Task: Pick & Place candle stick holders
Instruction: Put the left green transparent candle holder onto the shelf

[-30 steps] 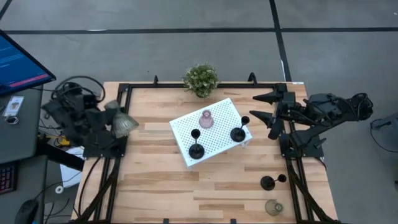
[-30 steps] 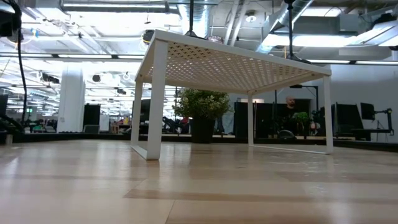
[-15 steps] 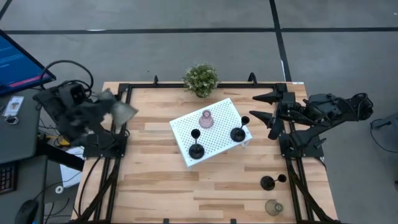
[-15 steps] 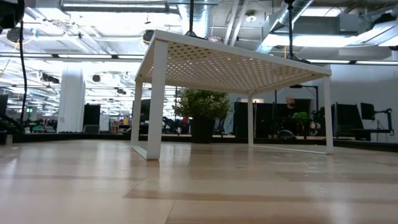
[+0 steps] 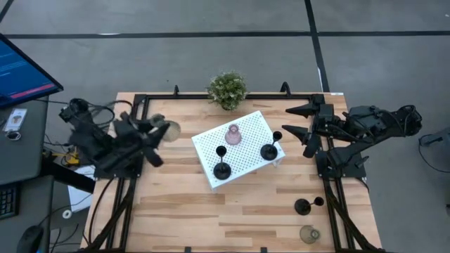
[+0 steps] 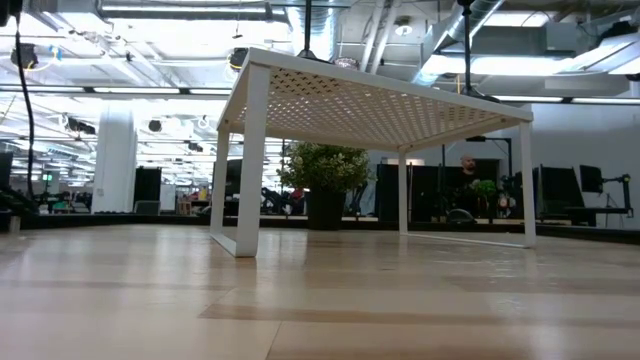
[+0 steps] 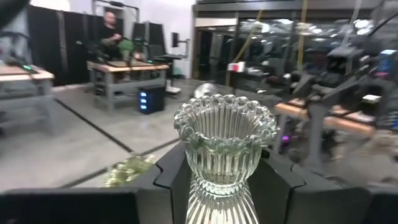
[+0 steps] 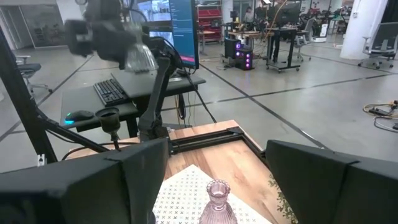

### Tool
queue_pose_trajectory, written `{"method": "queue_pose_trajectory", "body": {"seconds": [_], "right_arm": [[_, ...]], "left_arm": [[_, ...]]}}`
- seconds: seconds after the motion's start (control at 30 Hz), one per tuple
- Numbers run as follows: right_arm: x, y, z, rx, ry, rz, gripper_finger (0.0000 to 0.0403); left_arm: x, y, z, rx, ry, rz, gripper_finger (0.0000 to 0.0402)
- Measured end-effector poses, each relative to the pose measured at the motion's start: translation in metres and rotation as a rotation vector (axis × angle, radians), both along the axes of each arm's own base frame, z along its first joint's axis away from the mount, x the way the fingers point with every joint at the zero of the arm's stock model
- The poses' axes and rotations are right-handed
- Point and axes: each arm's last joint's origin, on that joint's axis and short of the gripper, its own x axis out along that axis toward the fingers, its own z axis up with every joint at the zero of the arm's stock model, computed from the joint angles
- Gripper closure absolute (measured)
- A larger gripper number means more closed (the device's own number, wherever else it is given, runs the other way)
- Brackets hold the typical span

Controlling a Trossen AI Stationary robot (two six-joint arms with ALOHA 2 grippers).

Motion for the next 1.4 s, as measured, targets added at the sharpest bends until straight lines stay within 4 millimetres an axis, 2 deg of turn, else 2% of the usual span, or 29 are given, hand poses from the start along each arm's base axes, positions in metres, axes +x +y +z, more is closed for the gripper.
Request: {"method": "queue_pose_trajectory", "body": {"seconds": [0.33,0.53,0.8,1.13,1.4], "right_arm": [[0.0,0.0,0.0,0.0,0.0,0.0,0.0138],[0.0,0.0,0.0,-0.007,0.002,0.001,0.0138],[0.0,0.0,0.0,-0.028,0.009,0.002,0.0138],[0.0,0.0,0.0,-0.029,0.01,0.002,0.0138],[0.0,0.0,0.0,-0.029,0.012,0.002,0.0138]], "left_arm": [[0.061,-0.001,-0.048,0.101,0.111,0.189,0.0274],[0.09,0.011,-0.066,0.137,0.078,0.161,0.0274],[0.097,0.027,-0.078,0.13,0.043,-0.011,0.0274],[0.102,0.058,-0.099,0.044,0.199,-0.229,0.0274],[0.115,0.067,-0.114,0.004,0.273,-0.295,0.0274]]}}
